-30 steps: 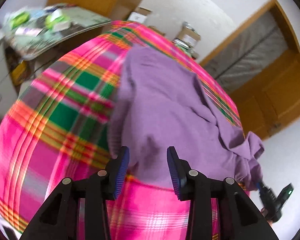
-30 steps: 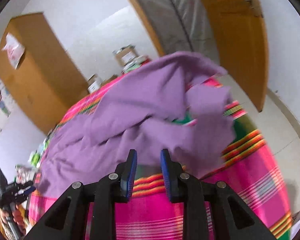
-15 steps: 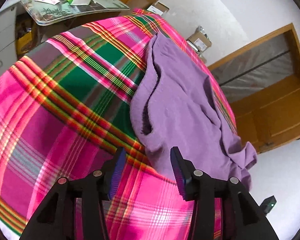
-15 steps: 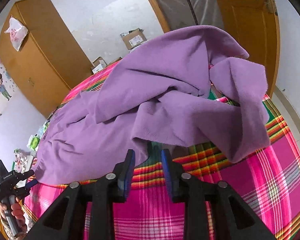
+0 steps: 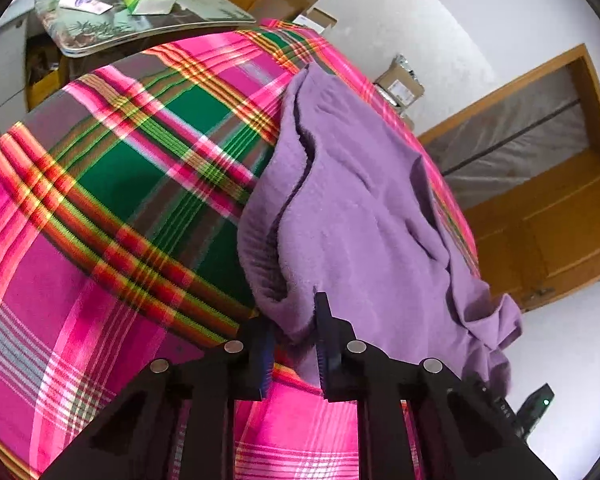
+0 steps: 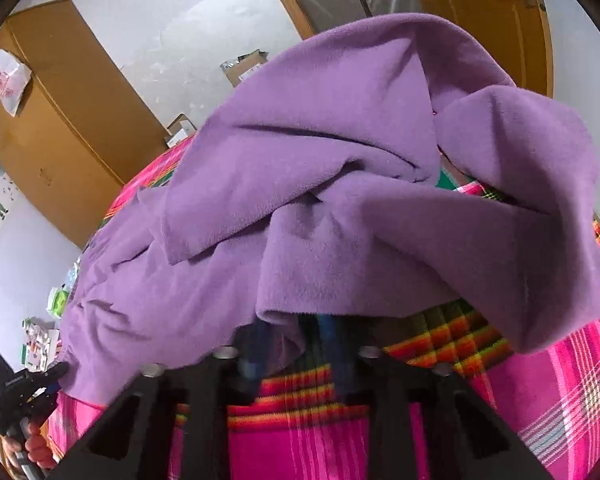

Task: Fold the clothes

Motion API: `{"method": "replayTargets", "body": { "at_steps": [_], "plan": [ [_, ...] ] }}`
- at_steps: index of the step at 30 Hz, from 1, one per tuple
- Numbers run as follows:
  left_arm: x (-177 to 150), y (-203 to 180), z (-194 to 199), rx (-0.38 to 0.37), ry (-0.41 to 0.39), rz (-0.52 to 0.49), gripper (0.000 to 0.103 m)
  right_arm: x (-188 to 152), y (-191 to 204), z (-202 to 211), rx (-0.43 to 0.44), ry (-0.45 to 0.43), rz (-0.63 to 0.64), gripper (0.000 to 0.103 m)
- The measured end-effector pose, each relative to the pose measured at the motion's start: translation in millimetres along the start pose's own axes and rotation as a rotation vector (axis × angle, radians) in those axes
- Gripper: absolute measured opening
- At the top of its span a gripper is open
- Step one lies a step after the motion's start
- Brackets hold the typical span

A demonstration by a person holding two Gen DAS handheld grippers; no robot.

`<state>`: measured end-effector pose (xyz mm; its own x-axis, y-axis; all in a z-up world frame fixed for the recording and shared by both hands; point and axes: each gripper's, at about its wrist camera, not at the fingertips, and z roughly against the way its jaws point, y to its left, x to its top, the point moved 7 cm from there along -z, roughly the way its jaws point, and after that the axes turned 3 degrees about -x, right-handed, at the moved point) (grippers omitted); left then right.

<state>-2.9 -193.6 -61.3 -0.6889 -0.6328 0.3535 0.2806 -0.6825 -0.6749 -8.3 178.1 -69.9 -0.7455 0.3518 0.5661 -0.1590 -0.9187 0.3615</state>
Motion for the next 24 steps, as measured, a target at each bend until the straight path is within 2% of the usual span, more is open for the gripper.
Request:
{"method": "replayTargets", "body": {
  "at_steps": [3, 11, 24],
  "plan": [
    [4, 2, 6, -0.021, -0.017, 0.002, 0.010, 1, 5, 1, 0.004, -0.008, 0.010, 0.003],
    [13, 10, 25, -0.075, -0.051, 0.029, 0.010, 2, 28, 25, 0.050, -0.060, 0.054, 0.002],
    [22, 28, 43, -0.107, -0.087, 0.057, 0.009, -14, 37, 51, 0.092, -0.058, 0.029, 0.002]
  ]
}}
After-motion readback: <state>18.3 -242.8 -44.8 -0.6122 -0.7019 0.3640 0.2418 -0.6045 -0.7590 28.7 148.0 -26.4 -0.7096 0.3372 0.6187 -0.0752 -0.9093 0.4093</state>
